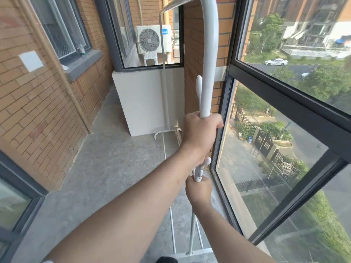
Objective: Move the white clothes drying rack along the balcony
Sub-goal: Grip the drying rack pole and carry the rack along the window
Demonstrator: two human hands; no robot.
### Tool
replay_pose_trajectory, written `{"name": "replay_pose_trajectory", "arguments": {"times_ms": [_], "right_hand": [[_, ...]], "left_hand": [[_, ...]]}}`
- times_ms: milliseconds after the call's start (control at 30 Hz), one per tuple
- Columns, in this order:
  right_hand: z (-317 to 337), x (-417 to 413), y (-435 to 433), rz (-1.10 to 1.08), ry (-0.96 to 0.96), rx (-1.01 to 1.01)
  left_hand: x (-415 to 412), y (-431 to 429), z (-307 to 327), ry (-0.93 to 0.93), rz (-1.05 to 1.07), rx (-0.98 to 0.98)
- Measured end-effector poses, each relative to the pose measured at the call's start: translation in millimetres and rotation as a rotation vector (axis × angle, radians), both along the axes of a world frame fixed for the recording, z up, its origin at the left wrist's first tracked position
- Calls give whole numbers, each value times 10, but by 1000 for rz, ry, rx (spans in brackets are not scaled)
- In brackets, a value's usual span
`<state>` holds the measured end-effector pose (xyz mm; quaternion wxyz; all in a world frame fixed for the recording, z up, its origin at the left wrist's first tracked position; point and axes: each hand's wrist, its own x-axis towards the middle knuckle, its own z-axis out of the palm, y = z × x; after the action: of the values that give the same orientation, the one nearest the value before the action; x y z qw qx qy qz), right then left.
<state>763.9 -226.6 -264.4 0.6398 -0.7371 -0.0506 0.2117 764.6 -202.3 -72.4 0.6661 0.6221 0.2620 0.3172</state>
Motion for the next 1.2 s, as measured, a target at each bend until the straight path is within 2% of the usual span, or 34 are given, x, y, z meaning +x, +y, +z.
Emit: {"name": "replay_pose_trajectory", "arguments": {"times_ms": [533, 1200], "right_hand": [[27, -357, -109, -25, -2, 15], [69, -1457, -168, -114, -23, -45]], "left_hand": [[-358, -104, 29, -18, -22, -1], [-1398, -145, 38, -5, -135, 7]]}}
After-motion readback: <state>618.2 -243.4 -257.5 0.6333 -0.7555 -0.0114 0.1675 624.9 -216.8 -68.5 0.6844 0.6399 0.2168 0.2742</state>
